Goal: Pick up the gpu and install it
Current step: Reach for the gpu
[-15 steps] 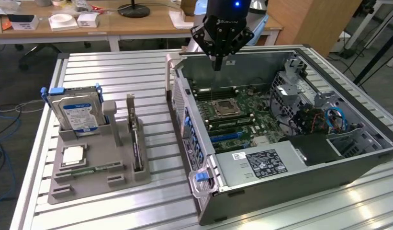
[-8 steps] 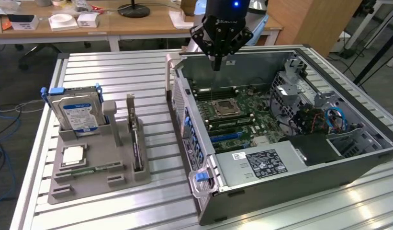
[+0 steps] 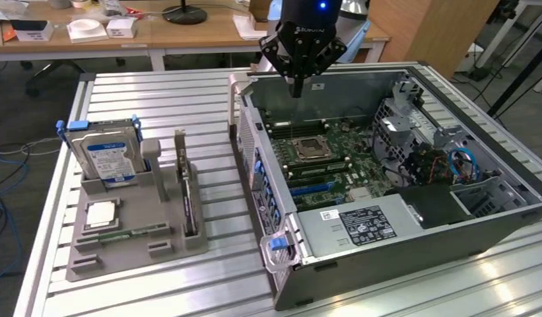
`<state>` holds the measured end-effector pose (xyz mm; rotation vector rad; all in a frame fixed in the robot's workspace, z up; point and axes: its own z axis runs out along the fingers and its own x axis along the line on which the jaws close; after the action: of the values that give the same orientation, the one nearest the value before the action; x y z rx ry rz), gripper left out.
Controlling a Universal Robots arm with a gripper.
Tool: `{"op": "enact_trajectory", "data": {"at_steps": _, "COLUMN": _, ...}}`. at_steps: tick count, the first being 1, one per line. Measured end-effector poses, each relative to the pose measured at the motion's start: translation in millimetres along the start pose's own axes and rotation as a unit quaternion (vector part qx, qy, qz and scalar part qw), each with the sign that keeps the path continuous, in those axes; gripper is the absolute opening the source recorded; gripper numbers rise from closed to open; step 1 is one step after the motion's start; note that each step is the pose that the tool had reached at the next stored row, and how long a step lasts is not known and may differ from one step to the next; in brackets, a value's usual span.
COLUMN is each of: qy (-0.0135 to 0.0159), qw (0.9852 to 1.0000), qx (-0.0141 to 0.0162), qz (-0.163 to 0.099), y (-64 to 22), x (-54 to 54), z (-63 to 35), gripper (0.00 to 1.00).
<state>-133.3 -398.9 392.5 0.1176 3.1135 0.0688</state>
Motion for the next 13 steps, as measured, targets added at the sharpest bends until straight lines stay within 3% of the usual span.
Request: {"op": "enact_trajectory", "data": {"at_steps": 13, "qy": 0.0, "qw": 1.0, "qx": 0.0, "qz": 0.0, "y": -1.0, "x": 10.6, "z": -0.2, "gripper": 0.11}}
